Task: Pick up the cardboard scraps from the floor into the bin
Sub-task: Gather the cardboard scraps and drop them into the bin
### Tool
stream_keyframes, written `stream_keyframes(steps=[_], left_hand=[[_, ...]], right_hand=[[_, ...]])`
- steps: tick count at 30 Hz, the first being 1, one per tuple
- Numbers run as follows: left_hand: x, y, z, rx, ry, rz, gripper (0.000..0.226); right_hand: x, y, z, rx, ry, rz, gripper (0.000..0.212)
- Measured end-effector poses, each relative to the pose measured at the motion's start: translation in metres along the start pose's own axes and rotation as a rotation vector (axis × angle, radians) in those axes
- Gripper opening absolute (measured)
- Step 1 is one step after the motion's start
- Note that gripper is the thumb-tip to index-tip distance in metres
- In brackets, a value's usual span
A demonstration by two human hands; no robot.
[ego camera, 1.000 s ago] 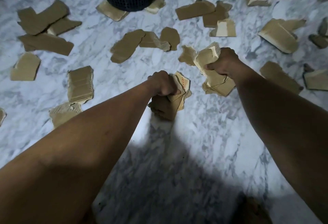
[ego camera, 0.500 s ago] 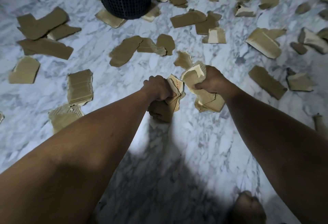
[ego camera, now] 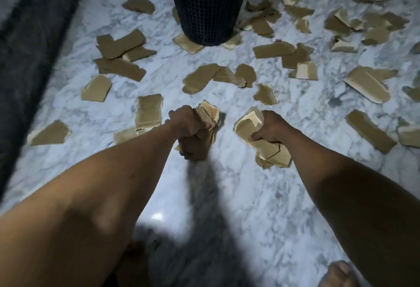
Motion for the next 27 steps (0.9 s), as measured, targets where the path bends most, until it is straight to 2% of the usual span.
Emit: stream_keyframes(steps=[2,4,6,9,11,14,17,19,20,22,24,25,27], left_hand=[[0.020,0.000,0.027,0.077,-0.046,-0.050,0.065],[0.034,0.000,0.054,0.171,-0.066,-0.110,0.048],[0.046,-0.004,0.077,0.330,-0.060,-0.178,0.045],[0.051,-0.001,0.109,0.473,-0.107,-0.205,0.046],[0.050,0.004,0.124,0.449,-0.203,-0.158,0.050],[0.050,0.005,0.130,0.419,-0.254,-0.118,0.064],[0.053,0.008,0.128,0.435,-0.276,-0.090,0.070],[0.055,0.014,0.127,0.417,-0.296,-0.057,0.073],[0.057,0.017,0.128,0.408,-0.308,-0.037,0.074],[0.062,0.021,0.128,0.369,-0.356,0.006,0.071],[0.071,0.021,0.127,0.331,-0.397,0.098,0.058],[0.076,0.021,0.127,0.314,-0.408,0.169,0.051],[0.088,0.017,0.128,0.296,-0.371,0.334,0.040]], right_hand=[[-0.004,0.009,0.021,-0.003,-0.102,0.050,0.104],[-0.008,0.017,0.044,0.025,-0.176,0.069,0.106],[-0.016,0.023,0.067,0.076,-0.185,0.068,0.101],[-0.030,0.033,0.089,0.168,-0.096,0.099,0.090],[-0.033,0.034,0.099,0.209,0.015,0.088,0.080],[-0.020,0.042,0.106,0.203,0.246,-0.041,0.068],[0.008,0.044,0.106,0.175,0.456,-0.201,0.069],[0.024,0.040,0.101,0.121,0.517,-0.236,0.071],[0.030,0.035,0.100,0.090,0.536,-0.187,0.069],[0.029,0.029,0.096,0.040,0.528,0.034,0.070],[0.015,0.025,0.096,0.023,0.375,0.251,0.072],[0.004,0.024,0.099,0.049,0.274,0.306,0.078],[-0.022,0.025,0.101,0.088,0.083,0.304,0.090]])
Point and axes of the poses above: each hand's wrist, its own y-axis towards the middle knuckle, its own x-axis out of the back of the hand, z = x × y, the point moved 1 cm from there along y, towards the middle knuckle, and after that the axes turned 14 degrees about x, right-handed, at the moved point
